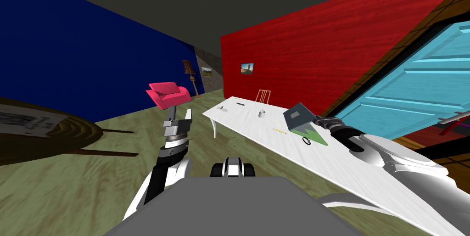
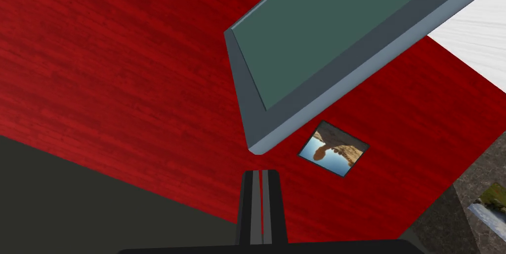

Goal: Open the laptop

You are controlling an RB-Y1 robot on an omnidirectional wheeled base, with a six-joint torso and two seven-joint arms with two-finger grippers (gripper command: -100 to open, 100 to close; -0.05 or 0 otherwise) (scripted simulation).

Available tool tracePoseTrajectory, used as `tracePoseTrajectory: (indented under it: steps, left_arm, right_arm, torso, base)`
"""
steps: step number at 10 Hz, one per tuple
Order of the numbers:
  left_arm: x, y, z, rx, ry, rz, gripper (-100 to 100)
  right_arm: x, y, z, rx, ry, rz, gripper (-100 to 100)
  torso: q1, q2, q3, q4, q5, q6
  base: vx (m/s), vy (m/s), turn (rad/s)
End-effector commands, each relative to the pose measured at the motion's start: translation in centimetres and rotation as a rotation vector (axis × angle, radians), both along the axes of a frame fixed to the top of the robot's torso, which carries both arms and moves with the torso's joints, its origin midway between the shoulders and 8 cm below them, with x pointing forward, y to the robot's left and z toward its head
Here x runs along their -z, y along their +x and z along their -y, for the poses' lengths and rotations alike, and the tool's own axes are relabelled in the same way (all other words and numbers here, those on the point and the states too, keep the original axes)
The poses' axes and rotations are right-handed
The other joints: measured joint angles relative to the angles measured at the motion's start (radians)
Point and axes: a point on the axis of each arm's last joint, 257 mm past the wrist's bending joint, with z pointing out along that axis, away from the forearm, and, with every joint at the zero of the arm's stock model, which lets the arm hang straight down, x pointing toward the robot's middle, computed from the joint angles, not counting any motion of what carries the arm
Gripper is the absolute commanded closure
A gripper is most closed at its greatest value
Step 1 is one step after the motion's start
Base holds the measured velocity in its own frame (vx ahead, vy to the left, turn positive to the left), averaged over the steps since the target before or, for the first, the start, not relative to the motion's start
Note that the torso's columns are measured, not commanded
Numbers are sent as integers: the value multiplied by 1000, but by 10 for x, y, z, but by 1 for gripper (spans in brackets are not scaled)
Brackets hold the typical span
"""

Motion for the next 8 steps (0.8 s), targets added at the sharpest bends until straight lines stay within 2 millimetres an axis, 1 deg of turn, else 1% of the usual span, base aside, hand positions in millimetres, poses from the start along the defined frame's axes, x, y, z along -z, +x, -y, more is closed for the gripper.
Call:
tracePoseTrajectory:
  steps: [1,2,4,8]
  left_arm:
    - [0,0,0,0,0,0,0]
    - [0,0,0,0,0,0,0]
    - [0,0,0,0,0,0,0]
    - [0,0,0,0,0,0,0]
  right_arm:
    - [1,3,-3,-2,51,34,100]
    - [4,2,-1,10,4,8,-100]
    - [12,-2,3,29,-71,-42,-100]
    - [25,-8,9,58,-195,-123,-100]
  torso:
    - [0,-2,-1,-2,-2,0]
    - [7,-6,-3,-3,0,-2]
    - [14,-4,-3,-1,6,-5]
    - [10,1,0,2,5,-4]
  base:
    - [-45,-78,13]
    - [-18,-18,42]
    - [-12,-3,60]
    - [-10,0,43]
